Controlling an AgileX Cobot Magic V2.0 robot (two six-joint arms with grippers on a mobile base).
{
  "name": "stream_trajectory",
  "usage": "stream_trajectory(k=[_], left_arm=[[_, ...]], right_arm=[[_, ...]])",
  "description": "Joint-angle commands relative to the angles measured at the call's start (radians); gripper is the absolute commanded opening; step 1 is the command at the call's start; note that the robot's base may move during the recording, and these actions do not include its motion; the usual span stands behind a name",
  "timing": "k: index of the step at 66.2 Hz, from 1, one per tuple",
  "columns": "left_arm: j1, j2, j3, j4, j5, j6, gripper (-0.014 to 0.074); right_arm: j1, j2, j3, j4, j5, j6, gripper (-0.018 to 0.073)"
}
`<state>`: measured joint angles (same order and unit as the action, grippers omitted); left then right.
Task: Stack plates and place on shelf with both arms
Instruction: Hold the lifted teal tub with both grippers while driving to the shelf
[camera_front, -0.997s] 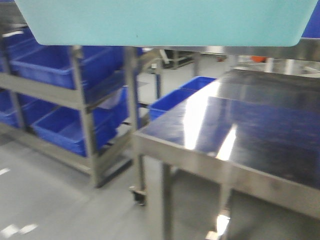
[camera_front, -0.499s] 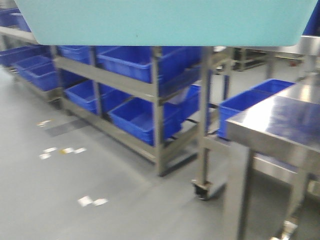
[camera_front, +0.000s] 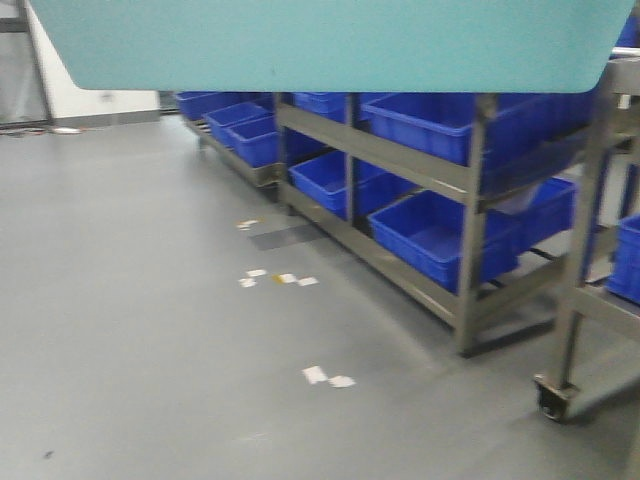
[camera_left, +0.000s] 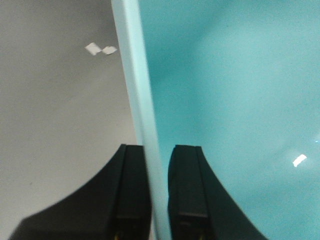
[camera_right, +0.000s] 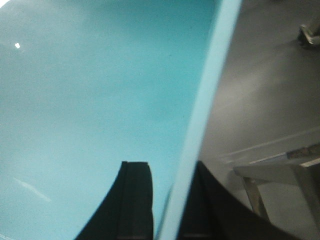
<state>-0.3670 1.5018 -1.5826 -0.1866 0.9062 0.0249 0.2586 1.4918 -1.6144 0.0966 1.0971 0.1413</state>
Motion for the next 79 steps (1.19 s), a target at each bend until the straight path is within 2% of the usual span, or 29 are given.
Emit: stream_trajectory(k=[1,79], left_arm=[[-0.030,-0.048,-0.033,-0.154,-0.068,0.023,0.0087],[-0.030,-0.048,-0.033,-0.154,-0.068,0.023,0.0087]], right_arm=[[0.020,-0.046,-0.043,0.150,-0.108,-0.035,0.0055],[0.020,-0.046,-0.043,0.150,-0.108,-0.035,0.0055]])
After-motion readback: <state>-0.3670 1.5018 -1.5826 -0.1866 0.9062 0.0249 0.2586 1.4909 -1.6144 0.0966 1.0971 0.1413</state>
